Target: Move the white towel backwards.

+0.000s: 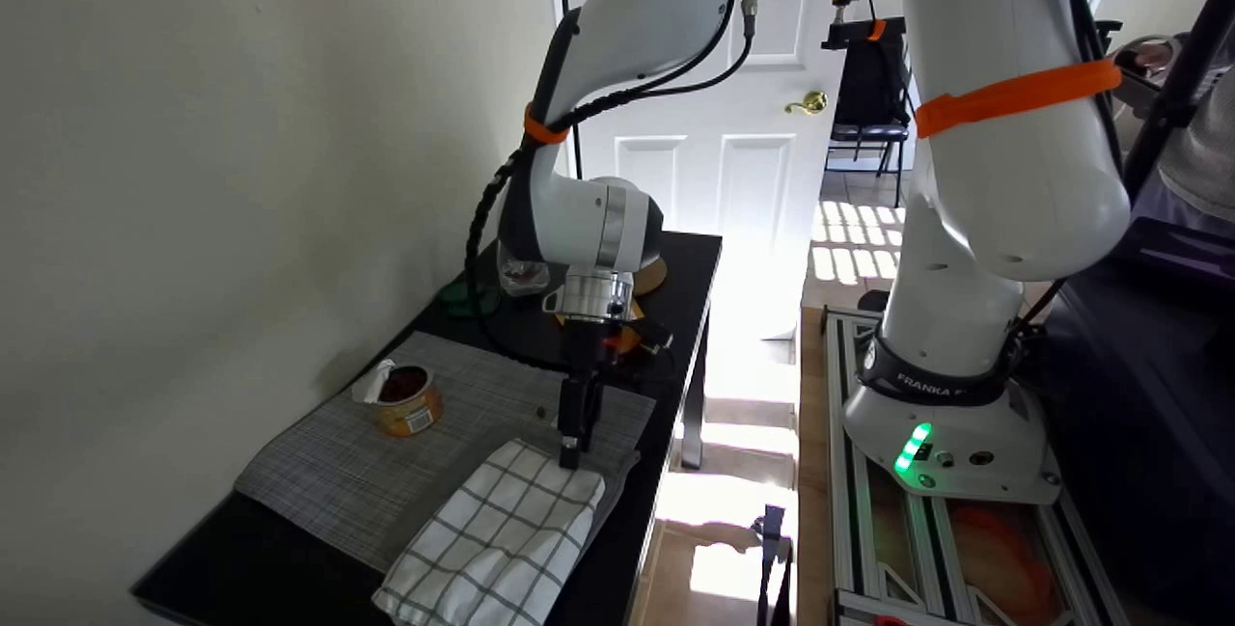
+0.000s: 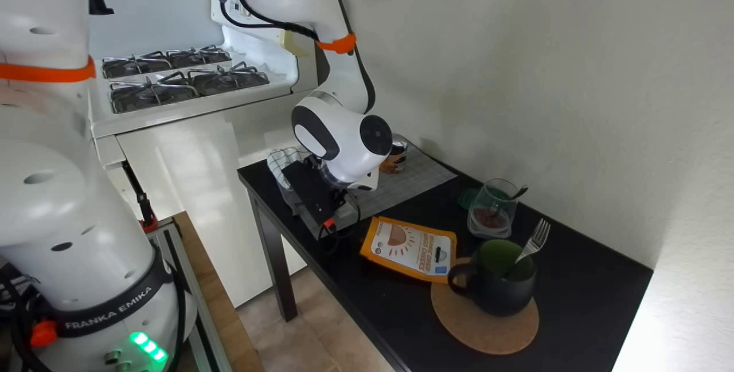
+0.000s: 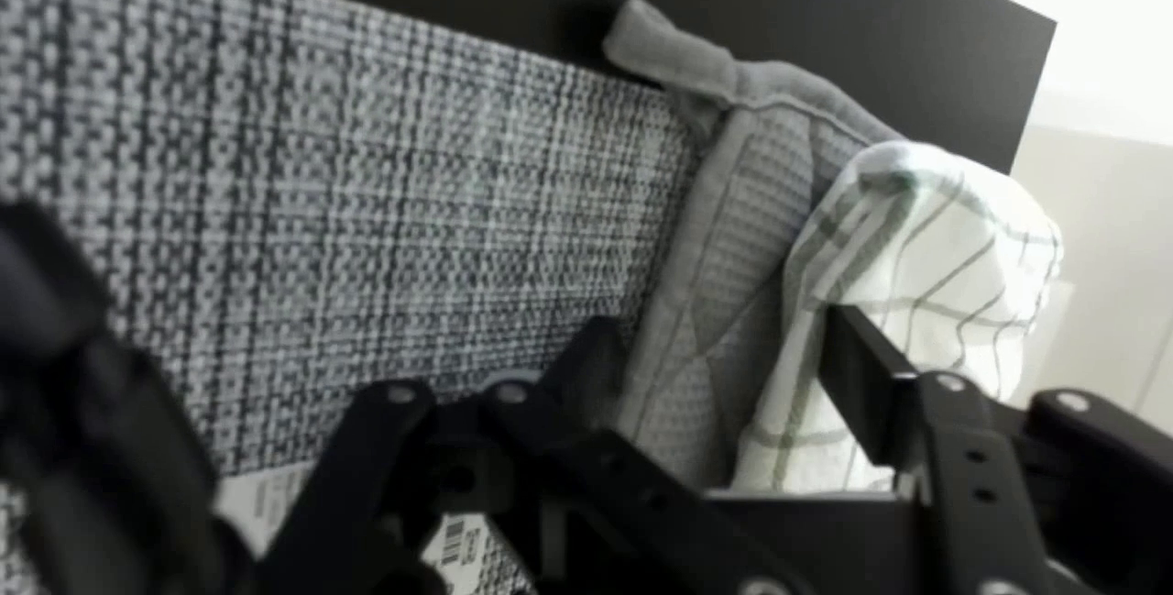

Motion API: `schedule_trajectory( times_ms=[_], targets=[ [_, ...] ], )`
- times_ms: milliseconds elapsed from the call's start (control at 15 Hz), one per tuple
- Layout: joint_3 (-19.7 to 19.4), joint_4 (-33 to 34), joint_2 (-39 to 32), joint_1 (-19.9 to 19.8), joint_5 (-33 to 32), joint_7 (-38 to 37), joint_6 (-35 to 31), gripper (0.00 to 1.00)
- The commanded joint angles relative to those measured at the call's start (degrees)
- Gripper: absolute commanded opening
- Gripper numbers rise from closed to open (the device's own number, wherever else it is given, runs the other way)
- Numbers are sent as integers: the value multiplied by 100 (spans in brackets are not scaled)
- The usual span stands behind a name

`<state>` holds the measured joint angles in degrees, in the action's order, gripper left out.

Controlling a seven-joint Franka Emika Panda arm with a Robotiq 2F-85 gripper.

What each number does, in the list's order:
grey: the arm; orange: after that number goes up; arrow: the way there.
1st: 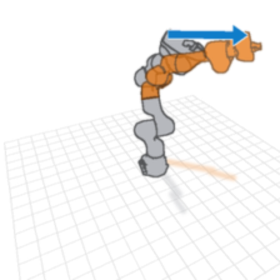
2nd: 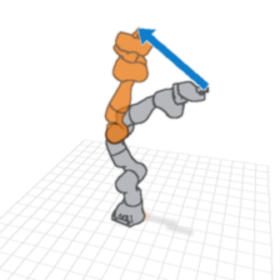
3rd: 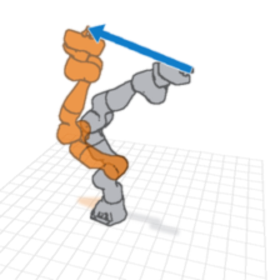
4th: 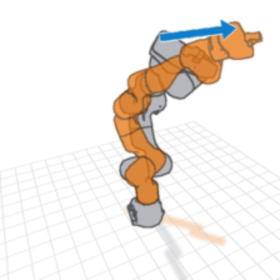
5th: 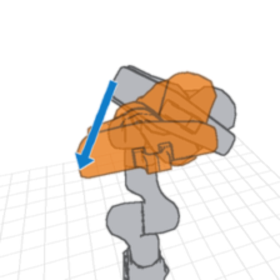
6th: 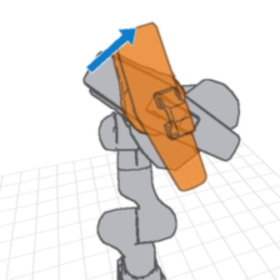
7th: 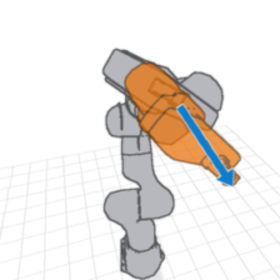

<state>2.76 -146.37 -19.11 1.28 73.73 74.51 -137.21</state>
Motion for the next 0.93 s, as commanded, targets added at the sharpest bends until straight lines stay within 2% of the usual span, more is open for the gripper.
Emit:
schedule_trajectory(
  times_ms=[0,67,267,400,600,867],
  targets=[
    [-52,-91,115,221,-48,-232,-809,59],
    [-61,-98,131,264,-128,-291,-1096,74],
    [-79,-161,167,426,-265,-487,-2078,88],
    [-54,-245,228,478,-302,-655,-2330,100],
    [30,-397,461,490,-216,-816,-2060,100],
    [-2,-714,945,509,-583,-1443,-1531,98]
  ],
)
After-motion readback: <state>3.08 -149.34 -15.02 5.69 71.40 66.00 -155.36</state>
